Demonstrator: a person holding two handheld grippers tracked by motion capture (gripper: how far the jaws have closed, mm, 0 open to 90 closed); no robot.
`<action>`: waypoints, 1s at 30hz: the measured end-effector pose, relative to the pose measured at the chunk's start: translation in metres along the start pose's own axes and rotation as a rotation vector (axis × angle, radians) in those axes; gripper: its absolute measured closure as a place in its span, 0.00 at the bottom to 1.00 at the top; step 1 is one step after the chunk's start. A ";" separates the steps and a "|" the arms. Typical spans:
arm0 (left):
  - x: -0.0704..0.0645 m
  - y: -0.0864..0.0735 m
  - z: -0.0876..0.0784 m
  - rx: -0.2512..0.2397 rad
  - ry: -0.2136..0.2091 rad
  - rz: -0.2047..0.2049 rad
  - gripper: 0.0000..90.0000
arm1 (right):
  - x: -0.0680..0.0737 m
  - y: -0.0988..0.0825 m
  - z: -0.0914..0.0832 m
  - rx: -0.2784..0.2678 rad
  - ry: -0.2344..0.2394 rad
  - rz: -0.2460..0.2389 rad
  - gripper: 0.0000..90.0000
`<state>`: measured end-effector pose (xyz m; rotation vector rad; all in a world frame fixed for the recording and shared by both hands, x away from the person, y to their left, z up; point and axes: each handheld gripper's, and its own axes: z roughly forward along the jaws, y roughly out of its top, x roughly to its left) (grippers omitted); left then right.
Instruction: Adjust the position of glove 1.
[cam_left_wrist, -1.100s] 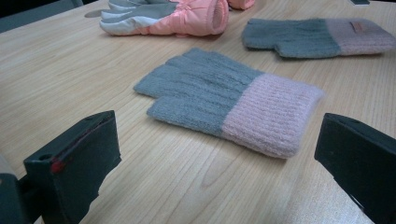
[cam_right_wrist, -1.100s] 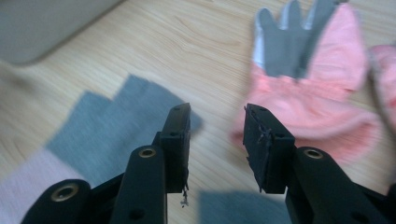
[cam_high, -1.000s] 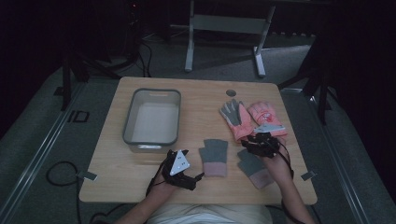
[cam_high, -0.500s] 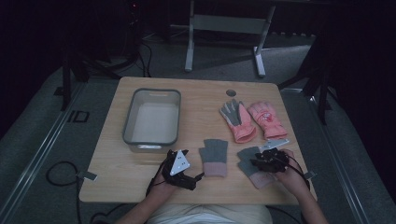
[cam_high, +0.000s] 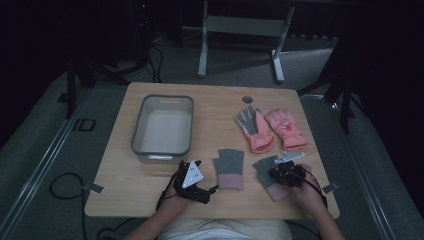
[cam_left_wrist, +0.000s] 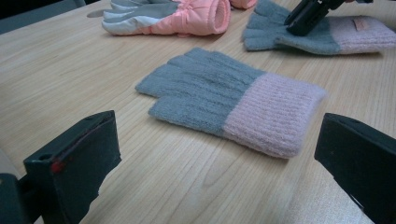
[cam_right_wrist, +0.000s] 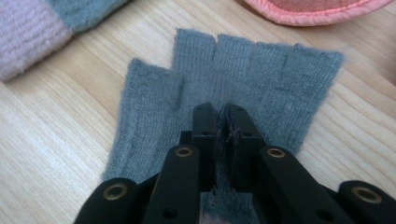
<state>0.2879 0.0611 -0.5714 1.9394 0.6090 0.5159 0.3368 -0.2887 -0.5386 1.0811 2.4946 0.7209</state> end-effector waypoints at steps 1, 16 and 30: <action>0.000 0.000 0.000 0.000 0.000 0.000 0.00 | 0.000 0.000 0.000 0.000 0.000 0.000 0.93; -0.001 0.000 0.000 0.002 0.012 0.005 0.00 | 0.011 0.023 -0.069 -0.188 -0.086 0.186 0.94; -0.002 0.000 0.000 0.003 0.016 0.014 0.00 | 0.005 0.005 -0.032 -0.113 -0.162 0.287 0.94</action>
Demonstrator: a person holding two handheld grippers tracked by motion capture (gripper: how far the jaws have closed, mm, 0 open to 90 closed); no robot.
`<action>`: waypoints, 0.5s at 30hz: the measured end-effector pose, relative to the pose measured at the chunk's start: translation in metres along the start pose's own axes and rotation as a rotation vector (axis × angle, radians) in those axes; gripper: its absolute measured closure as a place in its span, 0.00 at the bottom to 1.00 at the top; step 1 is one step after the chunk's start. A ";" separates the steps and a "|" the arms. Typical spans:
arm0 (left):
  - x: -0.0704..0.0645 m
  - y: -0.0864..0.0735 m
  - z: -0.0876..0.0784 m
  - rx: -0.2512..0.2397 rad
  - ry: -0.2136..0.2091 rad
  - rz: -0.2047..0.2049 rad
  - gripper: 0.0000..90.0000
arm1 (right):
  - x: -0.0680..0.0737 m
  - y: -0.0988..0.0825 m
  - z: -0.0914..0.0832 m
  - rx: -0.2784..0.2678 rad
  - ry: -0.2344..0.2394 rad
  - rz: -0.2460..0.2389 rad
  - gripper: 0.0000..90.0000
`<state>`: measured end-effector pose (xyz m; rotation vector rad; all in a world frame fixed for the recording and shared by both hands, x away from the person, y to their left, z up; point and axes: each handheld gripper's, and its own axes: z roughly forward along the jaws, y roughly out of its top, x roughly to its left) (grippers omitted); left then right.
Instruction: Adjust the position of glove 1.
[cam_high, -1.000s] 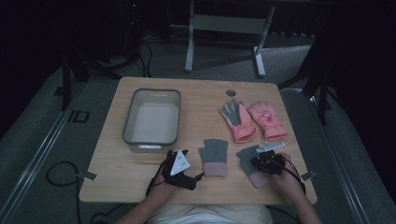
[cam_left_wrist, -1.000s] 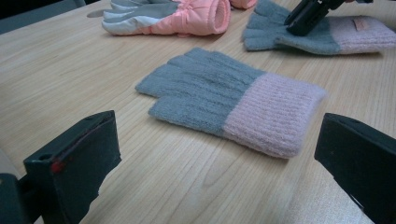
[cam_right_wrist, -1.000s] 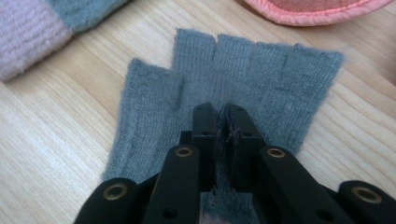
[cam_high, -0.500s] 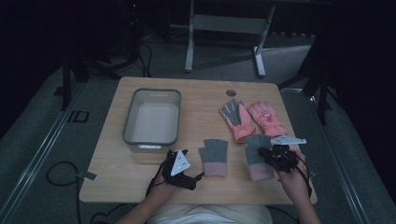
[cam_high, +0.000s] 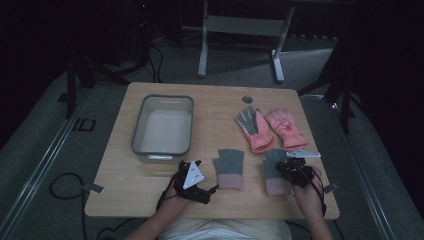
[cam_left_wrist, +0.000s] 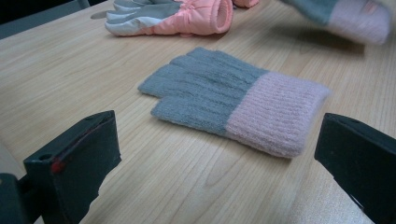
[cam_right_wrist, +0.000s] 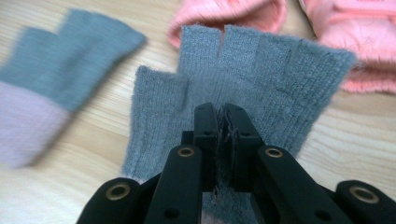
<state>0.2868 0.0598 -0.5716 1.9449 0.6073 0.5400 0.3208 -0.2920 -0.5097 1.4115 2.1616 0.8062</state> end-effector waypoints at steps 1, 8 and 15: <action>0.000 0.000 0.000 0.000 0.000 0.001 0.00 | -0.003 -0.002 0.004 0.009 -0.005 0.007 0.94; 0.000 0.000 0.000 0.001 0.001 0.003 0.00 | -0.012 -0.008 0.026 0.048 -0.005 0.027 0.92; 0.000 0.000 0.000 0.000 0.000 0.005 0.00 | -0.013 -0.012 0.036 0.058 -0.021 0.020 0.80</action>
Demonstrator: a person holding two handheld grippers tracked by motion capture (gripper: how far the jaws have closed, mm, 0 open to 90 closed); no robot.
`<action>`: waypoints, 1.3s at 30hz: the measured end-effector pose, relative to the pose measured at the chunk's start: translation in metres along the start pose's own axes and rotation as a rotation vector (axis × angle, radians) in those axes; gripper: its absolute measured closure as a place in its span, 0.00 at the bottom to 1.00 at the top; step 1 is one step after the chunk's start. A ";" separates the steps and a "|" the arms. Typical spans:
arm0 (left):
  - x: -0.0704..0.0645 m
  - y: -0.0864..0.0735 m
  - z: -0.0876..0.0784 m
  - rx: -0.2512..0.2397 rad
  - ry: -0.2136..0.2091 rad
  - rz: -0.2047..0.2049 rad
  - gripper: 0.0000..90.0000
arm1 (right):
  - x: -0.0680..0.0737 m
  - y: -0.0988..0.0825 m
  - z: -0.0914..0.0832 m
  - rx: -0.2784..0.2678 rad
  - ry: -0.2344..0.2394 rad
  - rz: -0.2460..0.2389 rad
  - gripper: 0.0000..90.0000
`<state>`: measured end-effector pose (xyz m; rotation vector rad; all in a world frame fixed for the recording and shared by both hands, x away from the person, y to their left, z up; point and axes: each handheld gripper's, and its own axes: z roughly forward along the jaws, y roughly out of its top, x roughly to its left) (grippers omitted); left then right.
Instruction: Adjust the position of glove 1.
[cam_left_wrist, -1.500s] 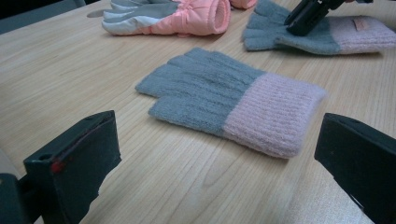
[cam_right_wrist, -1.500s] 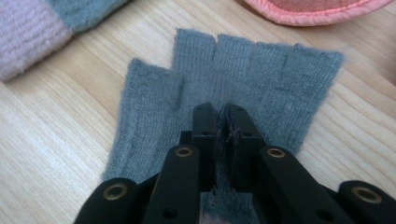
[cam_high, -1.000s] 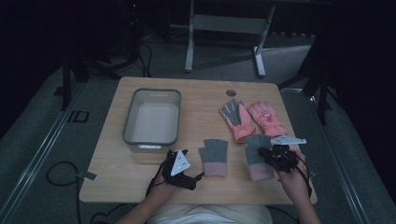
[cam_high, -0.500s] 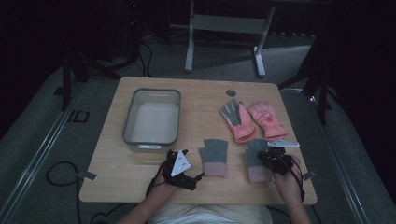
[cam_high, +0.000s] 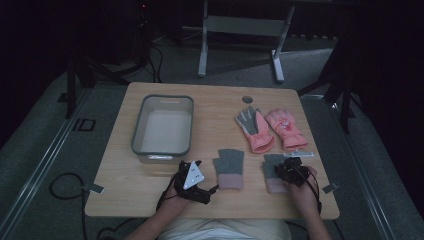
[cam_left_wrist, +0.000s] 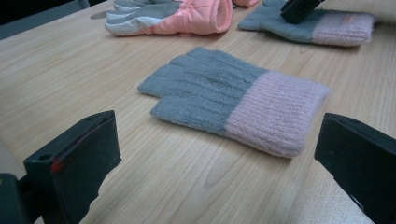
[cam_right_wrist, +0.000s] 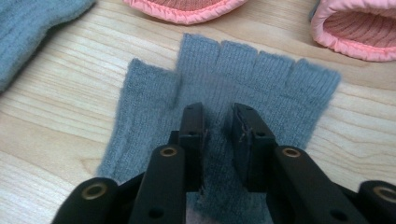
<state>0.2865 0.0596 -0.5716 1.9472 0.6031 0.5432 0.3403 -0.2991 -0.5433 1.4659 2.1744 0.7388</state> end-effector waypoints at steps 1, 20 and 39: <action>0.000 0.000 0.000 0.000 0.000 0.001 0.00 | 0.000 0.000 0.000 -0.001 0.000 -0.001 0.80; 0.000 0.000 0.000 0.002 0.000 0.002 0.00 | -0.017 0.002 -0.013 0.017 0.104 -0.083 0.68; 0.001 0.000 0.000 -0.003 -0.005 -0.003 0.00 | -0.002 0.011 -0.021 0.020 0.037 -0.056 0.94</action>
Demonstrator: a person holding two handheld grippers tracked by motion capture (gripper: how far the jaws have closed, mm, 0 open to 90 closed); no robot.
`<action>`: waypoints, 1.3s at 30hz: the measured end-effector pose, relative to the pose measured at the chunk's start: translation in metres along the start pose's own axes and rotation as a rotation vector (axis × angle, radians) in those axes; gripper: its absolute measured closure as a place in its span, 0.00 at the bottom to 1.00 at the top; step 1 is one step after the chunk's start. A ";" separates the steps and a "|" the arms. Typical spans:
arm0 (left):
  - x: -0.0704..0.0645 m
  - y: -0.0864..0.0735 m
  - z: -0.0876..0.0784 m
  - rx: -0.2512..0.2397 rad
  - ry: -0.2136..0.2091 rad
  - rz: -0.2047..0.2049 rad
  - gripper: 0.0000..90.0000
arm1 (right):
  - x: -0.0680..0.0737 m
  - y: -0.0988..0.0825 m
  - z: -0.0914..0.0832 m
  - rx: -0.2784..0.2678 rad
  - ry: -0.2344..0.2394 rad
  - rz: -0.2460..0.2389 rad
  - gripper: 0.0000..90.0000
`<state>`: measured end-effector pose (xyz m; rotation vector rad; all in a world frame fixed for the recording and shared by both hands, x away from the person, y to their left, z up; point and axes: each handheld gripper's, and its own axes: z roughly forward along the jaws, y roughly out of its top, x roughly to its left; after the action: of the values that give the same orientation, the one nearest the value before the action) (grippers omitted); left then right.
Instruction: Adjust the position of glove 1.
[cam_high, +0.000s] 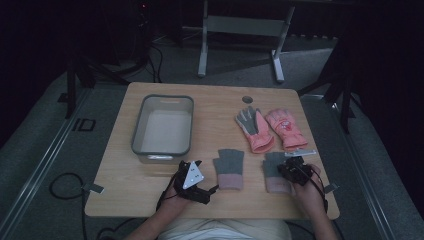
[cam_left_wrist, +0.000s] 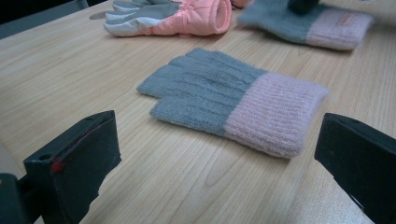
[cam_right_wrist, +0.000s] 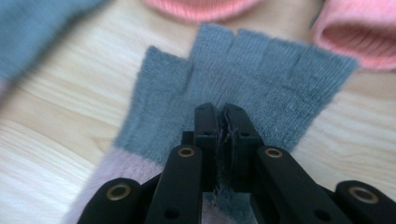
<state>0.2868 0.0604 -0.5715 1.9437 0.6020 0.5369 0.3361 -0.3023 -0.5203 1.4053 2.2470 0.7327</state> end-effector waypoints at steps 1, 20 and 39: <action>0.000 0.000 0.000 -0.001 0.000 0.000 0.00 | 0.001 0.004 -0.006 -0.012 -0.003 0.001 0.94; -0.002 -0.001 -0.002 -0.019 -0.001 0.007 0.00 | 0.068 0.088 -0.052 -0.195 0.103 -0.076 0.94; 0.000 -0.001 -0.002 -0.021 -0.029 -0.001 0.00 | 0.120 0.075 0.020 -0.047 0.188 -0.048 0.94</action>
<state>0.2853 0.0619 -0.5716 1.9283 0.5773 0.5114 0.3499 -0.1616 -0.4958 1.3041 2.3785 0.9302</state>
